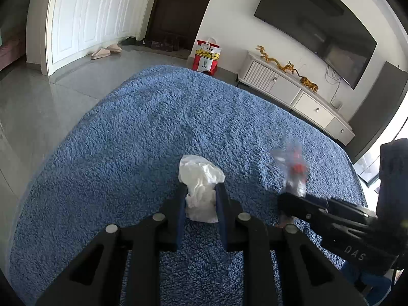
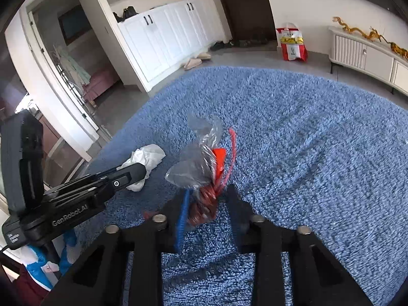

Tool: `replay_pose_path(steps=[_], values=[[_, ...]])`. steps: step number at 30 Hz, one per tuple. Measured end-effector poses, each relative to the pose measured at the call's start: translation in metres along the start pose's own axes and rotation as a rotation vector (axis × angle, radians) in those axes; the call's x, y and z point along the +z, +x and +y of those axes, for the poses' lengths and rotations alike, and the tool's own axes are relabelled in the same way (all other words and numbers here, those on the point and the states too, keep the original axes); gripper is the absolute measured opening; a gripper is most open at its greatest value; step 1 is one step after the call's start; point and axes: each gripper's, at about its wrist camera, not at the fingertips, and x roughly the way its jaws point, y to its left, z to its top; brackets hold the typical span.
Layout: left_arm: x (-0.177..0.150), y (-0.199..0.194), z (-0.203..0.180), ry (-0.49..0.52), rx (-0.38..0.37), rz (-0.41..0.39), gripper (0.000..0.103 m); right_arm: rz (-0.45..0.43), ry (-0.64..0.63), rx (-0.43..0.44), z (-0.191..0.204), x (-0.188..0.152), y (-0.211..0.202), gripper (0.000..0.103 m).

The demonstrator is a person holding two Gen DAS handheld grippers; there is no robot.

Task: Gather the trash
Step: 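Grasp the white tissue with the left gripper while the right grasps the clear bag, then carry both items to the white bin and open both grippers over it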

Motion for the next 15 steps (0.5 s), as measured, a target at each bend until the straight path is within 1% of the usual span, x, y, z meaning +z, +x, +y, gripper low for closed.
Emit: replay_pose_path(steps=[2, 4, 6, 8, 12, 15], values=[[-0.001, -0.002, -0.004, 0.008, 0.002, -0.013, 0.018, -0.007, -0.007, -0.005, 0.003, -0.004, -0.007, 0.017], [-0.002, -0.006, -0.007, 0.025, 0.005, -0.028, 0.017, -0.016, -0.025, -0.022, 0.005, -0.011, -0.022, 0.017], [-0.005, -0.012, -0.016, 0.06, 0.039, -0.047, 0.017, -0.028, -0.036, -0.043, 0.006, -0.02, -0.04, 0.017], [-0.01, -0.02, -0.025, 0.088, 0.055, -0.059, 0.017, -0.043, -0.034, -0.07, 0.002, -0.033, -0.064, 0.017], [-0.034, -0.045, -0.042, 0.095, -0.006, -0.055, 0.017, -0.05, -0.015, -0.139, -0.01, -0.072, -0.104, 0.017], [-0.053, -0.068, -0.058, 0.11, -0.032, -0.062, 0.017, -0.039, -0.009, -0.224, -0.02, -0.108, -0.137, 0.017]])
